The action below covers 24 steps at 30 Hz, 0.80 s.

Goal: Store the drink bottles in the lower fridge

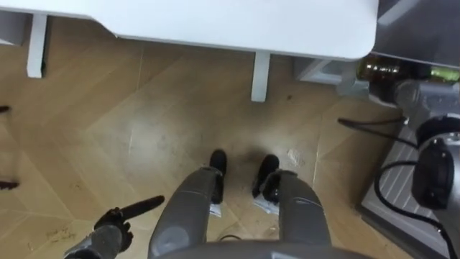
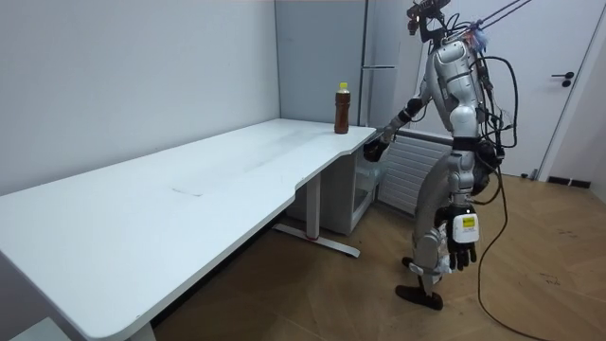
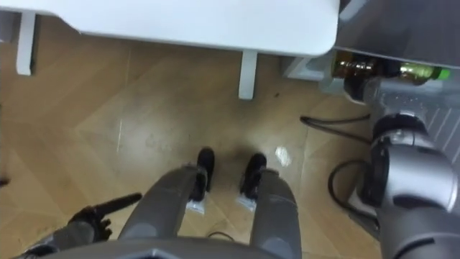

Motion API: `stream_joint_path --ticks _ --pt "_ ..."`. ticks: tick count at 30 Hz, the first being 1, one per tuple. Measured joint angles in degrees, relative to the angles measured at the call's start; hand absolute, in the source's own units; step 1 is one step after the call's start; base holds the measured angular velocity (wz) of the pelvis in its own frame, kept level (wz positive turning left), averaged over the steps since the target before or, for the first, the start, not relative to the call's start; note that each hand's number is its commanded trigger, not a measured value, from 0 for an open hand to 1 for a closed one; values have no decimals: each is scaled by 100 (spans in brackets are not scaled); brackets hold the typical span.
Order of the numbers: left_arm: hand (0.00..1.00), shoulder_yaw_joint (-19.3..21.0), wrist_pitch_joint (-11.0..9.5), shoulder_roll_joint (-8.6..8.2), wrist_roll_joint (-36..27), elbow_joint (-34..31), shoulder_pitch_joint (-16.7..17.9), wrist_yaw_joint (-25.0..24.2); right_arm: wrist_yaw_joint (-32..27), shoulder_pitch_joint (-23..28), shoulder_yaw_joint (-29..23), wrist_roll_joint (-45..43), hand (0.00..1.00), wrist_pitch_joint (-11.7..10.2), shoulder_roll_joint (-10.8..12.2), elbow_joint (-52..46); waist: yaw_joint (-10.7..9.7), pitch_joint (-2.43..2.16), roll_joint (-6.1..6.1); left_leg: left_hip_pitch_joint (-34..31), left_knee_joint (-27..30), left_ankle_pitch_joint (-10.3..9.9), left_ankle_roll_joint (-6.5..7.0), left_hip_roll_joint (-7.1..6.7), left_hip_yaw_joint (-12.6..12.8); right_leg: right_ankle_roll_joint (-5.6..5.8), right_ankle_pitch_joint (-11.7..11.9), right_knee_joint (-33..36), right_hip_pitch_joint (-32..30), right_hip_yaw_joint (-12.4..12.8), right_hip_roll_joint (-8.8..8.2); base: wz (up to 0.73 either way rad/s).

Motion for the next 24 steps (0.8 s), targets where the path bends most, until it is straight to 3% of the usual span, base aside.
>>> stream_joint_path --ticks 7,12,17,21,22,23,24 --pt "0 -74 -66 -19 0 -2 -146 28 -319 -75 -221 -2 100 -95 -53 -75 -47 4 -5 -217 122 0 9 -13 59 28 -50 112 -182 6 -42 4" --pt "0 -130 -140 -20 -3 -1 -378 71 -670 -388 -260 19 100 -349 -239 -102 -12 5 8 -654 415 -14 42 2 150 -16 -85 419 -625 32 -88 1" --pt "0 -303 -233 -9 -446 2 -379 71 -919 -450 -259 184 100 -581 -319 -184 17 3 44 -797 522 -31 41 -12 160 -32 -180 598 -779 40 -93 7" --pt "0 -311 -280 -9 -452 -1 -377 113 -1054 -450 -260 193 100 -715 -361 -316 43 5 83 -909 725 -73 15 4 166 -77 -239 774 -902 45 -102 3" --pt "0 -310 -330 -7 -452 -1 -376 151 -1085 -450 -260 190 79 -722 -381 -344 41 3 92 -976 811 -106 4 14 167 -94 -268 848 -959 45 -104 0" --pt "0 -309 -350 -3 -452 -1 -373 170 -1110 -450 -260 190 34 -728 -393 -352 39 2 93 -1012 863 -130 -3 18 168 -101 -285 899 -996 49 -106 0" --pt "0 -310 -384 1 -453 -1 -372 204 -1151 -448 -262 190 0 -765 -411 -355 35 1 95 -1075 953 -176 -9 25 167 -122 -322 999 -1053 48 -115 0"
